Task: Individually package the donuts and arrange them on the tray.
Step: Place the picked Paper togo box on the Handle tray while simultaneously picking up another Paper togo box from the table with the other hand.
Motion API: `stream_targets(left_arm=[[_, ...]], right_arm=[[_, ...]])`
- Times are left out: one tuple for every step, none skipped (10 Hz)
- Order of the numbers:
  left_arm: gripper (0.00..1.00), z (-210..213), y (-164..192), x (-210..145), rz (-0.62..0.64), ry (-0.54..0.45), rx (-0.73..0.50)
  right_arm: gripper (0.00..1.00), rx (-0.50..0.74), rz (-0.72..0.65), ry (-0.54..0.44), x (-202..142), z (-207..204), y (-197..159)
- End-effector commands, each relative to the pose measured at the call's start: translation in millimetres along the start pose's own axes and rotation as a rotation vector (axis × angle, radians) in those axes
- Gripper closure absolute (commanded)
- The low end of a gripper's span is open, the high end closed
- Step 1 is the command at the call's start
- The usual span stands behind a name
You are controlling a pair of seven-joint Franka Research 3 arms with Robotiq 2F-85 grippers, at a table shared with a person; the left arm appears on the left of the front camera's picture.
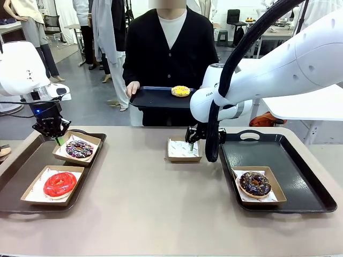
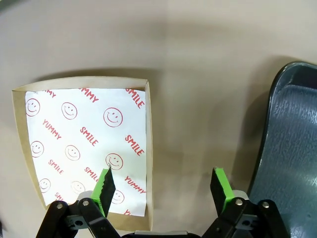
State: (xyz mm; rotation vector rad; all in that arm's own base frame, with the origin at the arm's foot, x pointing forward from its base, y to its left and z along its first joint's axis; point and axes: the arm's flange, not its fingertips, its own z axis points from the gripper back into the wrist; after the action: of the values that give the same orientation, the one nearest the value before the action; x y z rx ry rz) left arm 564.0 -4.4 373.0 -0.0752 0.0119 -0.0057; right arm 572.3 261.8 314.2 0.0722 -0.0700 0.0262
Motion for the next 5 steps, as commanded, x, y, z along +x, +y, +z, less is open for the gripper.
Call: stream_targets(left_arm=[[0.99,1.7,-3.9,6.3,0.020,0.004,0.031],[0.99,1.2,-4.2,7.0,0.022,0.007,0.031],[0.99,0.2,-4.6,8.0,0.021,0.008,0.033],[0.99,-0.3,-4.8,8.6,0.020,0.014,0.037],[0.48,-0.3,-4.8,8.9,0.015,0.012,0.039]], right_arm=[[0.00,-0.026,-0.015,-0.034,1.3,-6.1,4.0],[0.11,-0.024,-0.011,-0.036,1.0,-6.3,4.1],[0.52,-0.024,-0.004,-0.039,0.9,-6.5,3.8],[0.70,-0.022,-0.004,-0.035,0.6,-6.2,3.8],[1.00,-0.020,-0.004,-0.032,0.5,-6.2,3.6]])
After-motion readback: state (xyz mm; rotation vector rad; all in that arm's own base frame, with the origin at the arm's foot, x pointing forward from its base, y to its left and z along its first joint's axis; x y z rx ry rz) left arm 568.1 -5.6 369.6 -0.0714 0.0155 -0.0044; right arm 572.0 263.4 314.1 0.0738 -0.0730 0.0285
